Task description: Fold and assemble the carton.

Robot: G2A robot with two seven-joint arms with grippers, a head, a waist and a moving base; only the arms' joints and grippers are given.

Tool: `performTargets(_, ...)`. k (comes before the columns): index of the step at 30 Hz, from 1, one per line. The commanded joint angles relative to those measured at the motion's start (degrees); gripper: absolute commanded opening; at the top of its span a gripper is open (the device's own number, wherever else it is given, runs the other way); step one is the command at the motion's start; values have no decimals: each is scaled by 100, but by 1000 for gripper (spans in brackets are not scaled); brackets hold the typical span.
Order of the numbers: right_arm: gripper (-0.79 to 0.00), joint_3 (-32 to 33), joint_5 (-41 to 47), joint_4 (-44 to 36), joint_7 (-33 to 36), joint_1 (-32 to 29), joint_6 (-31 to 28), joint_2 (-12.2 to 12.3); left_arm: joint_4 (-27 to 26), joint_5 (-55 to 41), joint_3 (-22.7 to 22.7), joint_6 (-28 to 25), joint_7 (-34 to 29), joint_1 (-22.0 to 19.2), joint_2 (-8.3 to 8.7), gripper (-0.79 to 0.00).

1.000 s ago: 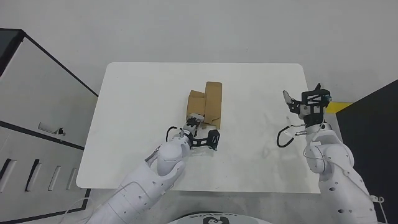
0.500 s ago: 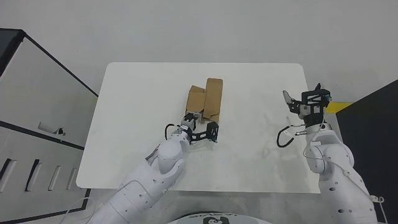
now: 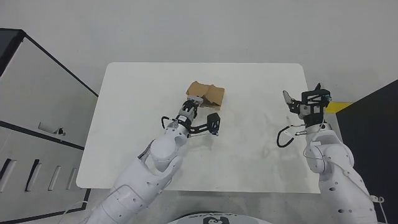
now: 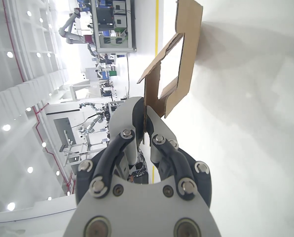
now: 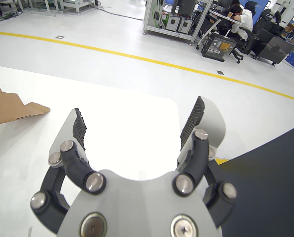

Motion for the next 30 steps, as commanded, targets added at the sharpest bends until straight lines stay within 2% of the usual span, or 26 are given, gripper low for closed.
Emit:
performTargets(1,0,0,0,0,0,0,0,0,-154,80,-92,47,101,66,25,-785)
performTargets(11,0,0,0,0,0,0,0,0,-794,596,-596,533,977,517,191,-785)
performTargets(17,0,0,0,0,0,0,0,0,-1004,442,-926,1012,2023,733,290,-785)
performTargets(26,0,0,0,0,0,0,0,0,-998,419,-930,1038,2033,733,289,-785)
performTargets(30,0,0,0,0,0,0,0,0,-880,-57,-1120,1448,2475,828,310,-785)
